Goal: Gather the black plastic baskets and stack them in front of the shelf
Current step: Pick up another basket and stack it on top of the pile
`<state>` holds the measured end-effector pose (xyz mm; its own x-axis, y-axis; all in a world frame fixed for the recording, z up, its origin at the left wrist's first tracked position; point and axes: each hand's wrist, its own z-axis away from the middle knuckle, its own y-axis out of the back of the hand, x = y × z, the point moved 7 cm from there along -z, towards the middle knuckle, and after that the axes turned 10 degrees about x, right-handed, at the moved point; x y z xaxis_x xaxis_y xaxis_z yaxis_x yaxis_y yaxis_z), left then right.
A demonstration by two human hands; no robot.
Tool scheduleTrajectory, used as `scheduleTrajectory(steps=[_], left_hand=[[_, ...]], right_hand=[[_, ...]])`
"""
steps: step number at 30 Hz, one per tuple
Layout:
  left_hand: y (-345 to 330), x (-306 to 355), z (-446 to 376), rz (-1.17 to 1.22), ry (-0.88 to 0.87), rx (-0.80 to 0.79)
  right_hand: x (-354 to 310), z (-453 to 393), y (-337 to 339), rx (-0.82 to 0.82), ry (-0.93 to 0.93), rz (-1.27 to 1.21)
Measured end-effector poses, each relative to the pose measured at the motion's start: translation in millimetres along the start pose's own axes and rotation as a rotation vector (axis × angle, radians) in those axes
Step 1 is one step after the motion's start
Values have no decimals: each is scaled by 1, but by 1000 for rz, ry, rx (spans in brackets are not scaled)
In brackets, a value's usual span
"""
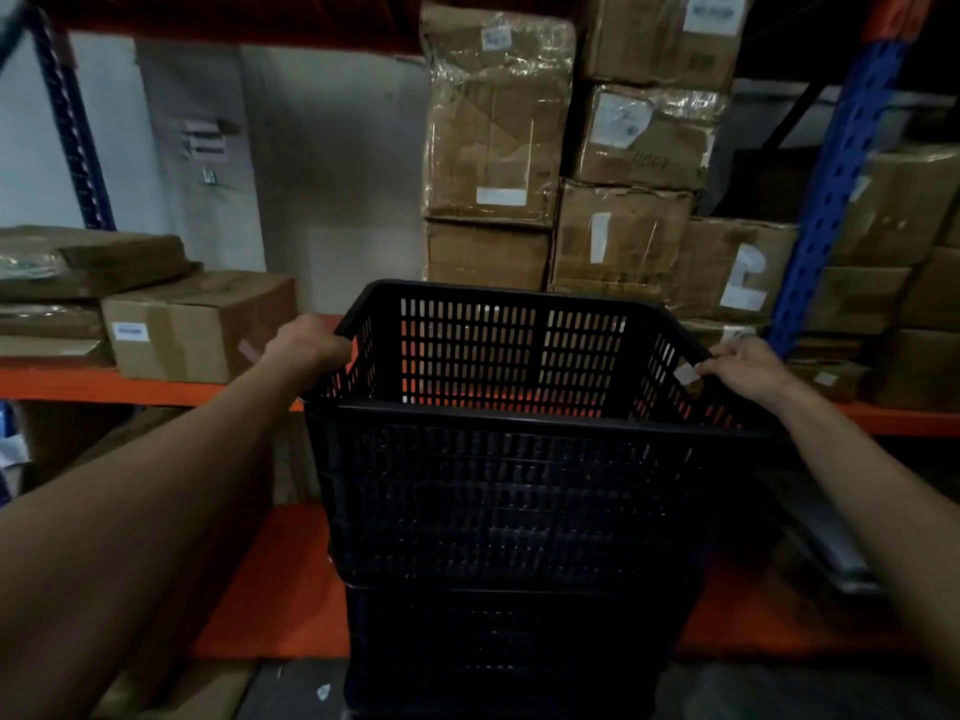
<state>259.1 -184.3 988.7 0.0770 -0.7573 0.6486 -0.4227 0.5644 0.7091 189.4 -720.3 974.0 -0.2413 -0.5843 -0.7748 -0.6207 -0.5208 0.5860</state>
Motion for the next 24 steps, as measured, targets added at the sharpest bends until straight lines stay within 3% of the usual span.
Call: scheduleTrajectory(steps=[15, 20, 24], left_hand=[[-26, 5, 0, -182, -101, -27], [-29, 10, -2, -222, -146, 14], [-34, 23, -1, -263, -163, 24]], right_hand=[[4, -18, -11, -50, 32, 71], [-10, -14, -14, -52, 194, 470], [-9, -10, -28, -178, 215, 599]])
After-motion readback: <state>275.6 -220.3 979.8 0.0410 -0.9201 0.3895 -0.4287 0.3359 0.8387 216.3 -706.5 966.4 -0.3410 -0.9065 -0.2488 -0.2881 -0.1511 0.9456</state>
